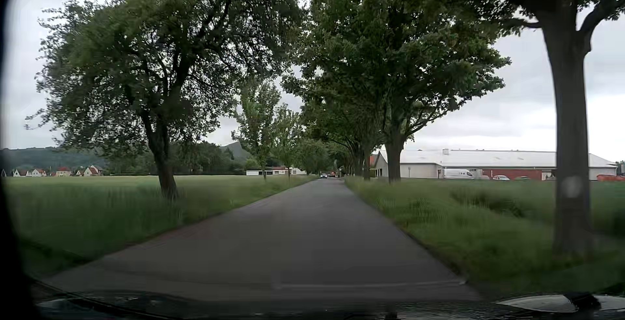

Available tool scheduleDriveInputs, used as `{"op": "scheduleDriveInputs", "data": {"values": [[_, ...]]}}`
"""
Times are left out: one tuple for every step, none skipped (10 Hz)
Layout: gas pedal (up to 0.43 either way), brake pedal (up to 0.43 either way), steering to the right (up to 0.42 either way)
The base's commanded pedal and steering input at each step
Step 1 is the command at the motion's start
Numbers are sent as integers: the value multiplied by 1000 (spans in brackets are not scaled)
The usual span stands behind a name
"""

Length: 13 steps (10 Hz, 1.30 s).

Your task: Follow the waypoints while adhering to traffic rules and regulations

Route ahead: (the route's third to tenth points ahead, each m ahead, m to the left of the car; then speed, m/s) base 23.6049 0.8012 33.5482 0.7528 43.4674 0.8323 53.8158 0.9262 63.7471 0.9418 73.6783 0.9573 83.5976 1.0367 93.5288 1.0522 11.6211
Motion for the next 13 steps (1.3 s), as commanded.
{"op": "scheduleDriveInputs", "data": {"values": [[169, 0, 0], [169, 0, 0], [169, 0, 0], [169, 0, 0], [169, 0, 0], [169, 0, -1], [157, 0, -1], [157, 0, -1], [157, 0, -2], [150, 0, -2], [150, 0, -2], [150, 0, -2], [150, 0, -2]]}}
